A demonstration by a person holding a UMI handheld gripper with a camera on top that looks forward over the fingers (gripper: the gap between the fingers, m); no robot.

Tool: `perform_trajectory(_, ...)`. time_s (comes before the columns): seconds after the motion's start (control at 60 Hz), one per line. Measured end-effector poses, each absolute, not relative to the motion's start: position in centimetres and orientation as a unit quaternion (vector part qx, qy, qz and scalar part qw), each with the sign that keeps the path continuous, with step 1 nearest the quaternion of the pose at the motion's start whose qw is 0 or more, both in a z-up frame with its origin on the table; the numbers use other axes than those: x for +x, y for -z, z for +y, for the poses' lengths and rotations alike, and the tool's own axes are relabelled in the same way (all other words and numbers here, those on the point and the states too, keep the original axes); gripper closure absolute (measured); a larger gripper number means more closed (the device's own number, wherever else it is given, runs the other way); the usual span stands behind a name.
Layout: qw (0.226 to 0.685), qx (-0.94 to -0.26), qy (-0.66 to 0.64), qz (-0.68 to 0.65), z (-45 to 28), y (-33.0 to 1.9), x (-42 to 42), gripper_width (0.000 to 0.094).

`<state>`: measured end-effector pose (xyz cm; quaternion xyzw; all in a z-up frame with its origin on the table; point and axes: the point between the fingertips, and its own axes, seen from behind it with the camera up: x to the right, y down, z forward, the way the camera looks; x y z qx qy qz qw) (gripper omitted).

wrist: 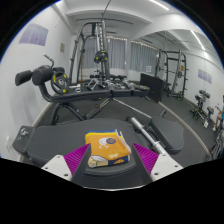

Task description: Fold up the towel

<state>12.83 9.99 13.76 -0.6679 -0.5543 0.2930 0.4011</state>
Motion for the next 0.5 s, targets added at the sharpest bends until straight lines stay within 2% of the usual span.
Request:
perform_trajectory(0.133,0.398,-0.650,-0.321,-0.562,6.0,-19.6,20.8,0.0078)
perform_trajectory(0.233,0.396,-0.636,-0.337,-0.570,3.1,-22.6,26.0,0.0083)
perform_trajectory(0.35,0.390,-0.628,-0.334,-0.585,1.0,-23.6,31.0,0.0081)
perform_trajectory(0.5,0.386,-0.620,-0.347,-0.589,-0.8,-24.6,33.5,0.0080)
